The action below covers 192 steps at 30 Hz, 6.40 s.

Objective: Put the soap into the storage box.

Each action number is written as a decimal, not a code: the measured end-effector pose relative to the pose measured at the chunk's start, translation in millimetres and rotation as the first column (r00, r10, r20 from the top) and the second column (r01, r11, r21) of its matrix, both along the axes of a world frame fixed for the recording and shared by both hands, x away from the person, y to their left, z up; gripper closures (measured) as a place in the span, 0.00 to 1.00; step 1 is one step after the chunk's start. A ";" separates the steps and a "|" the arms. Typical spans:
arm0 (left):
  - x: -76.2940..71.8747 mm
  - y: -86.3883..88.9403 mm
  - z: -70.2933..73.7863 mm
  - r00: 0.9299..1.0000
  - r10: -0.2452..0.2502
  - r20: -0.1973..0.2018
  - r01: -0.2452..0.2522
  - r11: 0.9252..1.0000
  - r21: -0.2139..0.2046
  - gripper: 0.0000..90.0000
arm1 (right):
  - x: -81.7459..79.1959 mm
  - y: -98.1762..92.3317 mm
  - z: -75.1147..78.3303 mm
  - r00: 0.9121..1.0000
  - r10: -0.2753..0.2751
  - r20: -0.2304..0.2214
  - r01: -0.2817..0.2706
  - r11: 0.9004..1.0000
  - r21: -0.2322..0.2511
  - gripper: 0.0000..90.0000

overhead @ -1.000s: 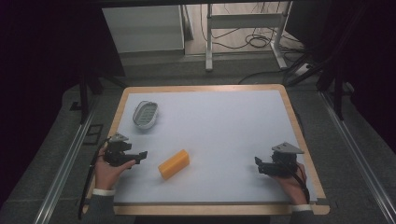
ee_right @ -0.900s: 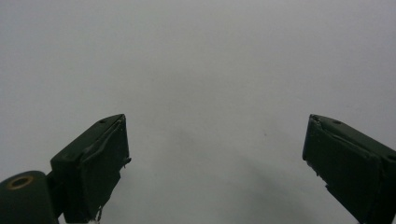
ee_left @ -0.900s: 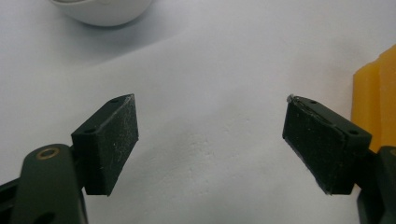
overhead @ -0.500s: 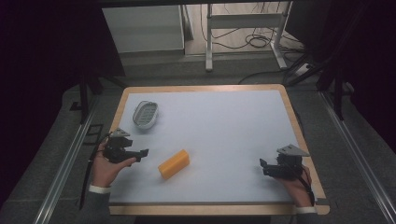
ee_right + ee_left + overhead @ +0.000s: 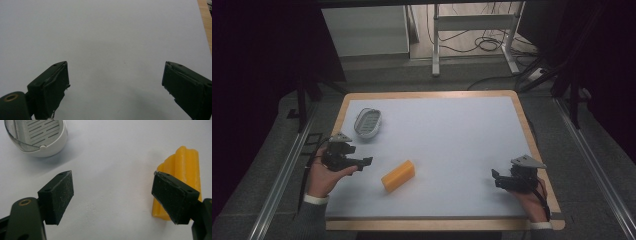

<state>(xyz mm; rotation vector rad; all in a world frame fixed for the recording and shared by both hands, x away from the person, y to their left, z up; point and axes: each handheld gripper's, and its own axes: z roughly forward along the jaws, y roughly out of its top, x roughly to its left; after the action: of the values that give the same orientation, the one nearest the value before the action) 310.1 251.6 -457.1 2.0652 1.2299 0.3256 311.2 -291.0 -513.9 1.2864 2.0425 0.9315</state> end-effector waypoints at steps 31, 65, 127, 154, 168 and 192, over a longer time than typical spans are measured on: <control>5.2 -56.7 14.0 0.991 -0.132 -0.017 0.133 0.988 0.080 0.21 | -5.9 3.2 4.7 1.000 0.011 0.028 -0.010 1.000 -0.022 0.08; 7.2 -111.3 -14.0 0.968 -0.229 -0.105 0.241 0.963 0.121 0.20 | -6.0 0.9 2.9 1.000 -0.005 0.019 0.005 0.999 -0.037 0.08; 18.3 -86.8 -4.1 0.968 -0.217 -0.127 0.230 0.968 0.100 0.67 | -6.8 -4.3 3.3 0.999 -0.040 0.019 0.041 0.998 -0.040 0.08; 37.0 -69.7 14.1 0.983 -0.160 -0.085 0.167 0.982 0.086 0.67 | -6.9 -5.5 3.4 0.998 -0.052 0.020 0.052 0.998 -0.038 0.08; 49.1 -61.6 16.5 0.986 -0.138 -0.092 0.147 0.985 0.091 0.67 | -6.8 -5.0 2.8 0.999 -0.049 0.019 0.050 0.998 -0.041 0.08; 67.0 -48.1 19.1 0.989 -0.105 -0.101 0.113 0.990 0.083 0.67 | -6.6 -6.0 2.2 0.998 -0.060 0.018 0.060 0.997 -0.042 0.08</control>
<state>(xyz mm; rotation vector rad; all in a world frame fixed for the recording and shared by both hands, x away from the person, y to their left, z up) 377.0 203.5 -438.0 2.2375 1.1716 0.2354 304.6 -297.0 -511.8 1.3061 1.9892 0.8648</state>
